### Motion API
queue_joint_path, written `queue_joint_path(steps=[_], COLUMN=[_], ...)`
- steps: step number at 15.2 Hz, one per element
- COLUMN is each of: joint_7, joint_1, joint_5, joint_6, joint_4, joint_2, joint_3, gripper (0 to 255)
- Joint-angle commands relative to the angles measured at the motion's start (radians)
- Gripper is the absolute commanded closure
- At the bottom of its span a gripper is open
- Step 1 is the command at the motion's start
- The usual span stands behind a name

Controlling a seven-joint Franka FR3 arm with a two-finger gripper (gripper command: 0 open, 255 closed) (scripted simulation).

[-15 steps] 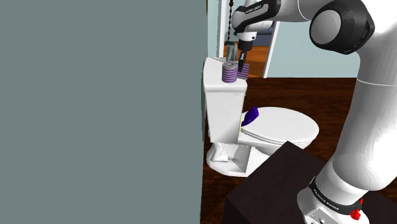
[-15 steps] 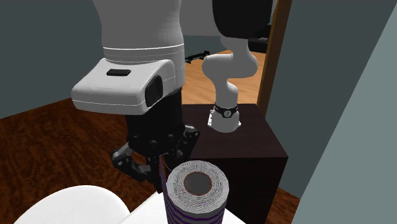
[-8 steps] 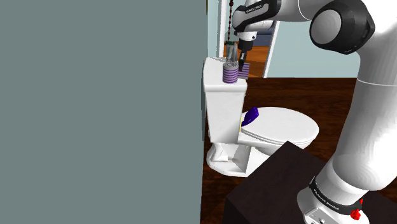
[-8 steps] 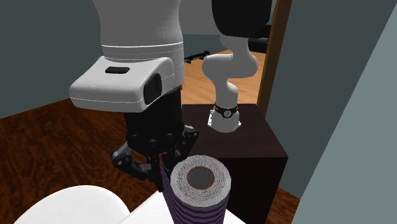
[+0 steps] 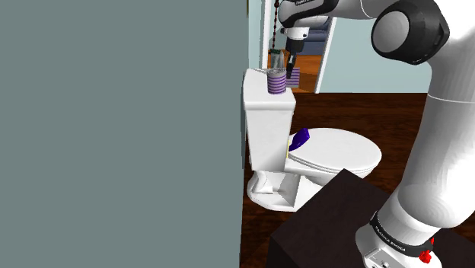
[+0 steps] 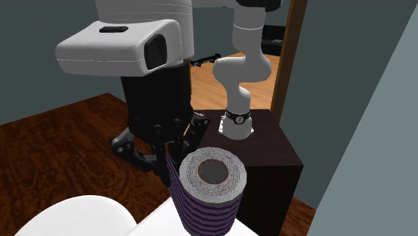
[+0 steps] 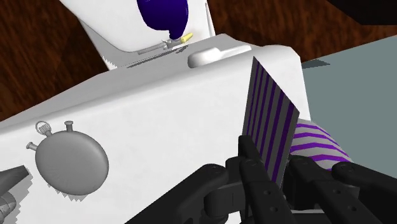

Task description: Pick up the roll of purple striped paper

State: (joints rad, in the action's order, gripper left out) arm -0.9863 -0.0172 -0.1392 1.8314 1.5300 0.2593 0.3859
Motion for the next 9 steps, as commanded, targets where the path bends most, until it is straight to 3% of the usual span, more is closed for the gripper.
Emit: queue_joint_path(steps=[1,9], joint_7=[0.002,0.005], joint_1=[-0.002,-0.01], joint_5=[0.0,-0.003], joint_6=[-0.028,-0.115], joint_4=[-0.031,-0.128], joint_2=[0.002,0.012], joint_3=[0.0,0.003], gripper=[255,255])
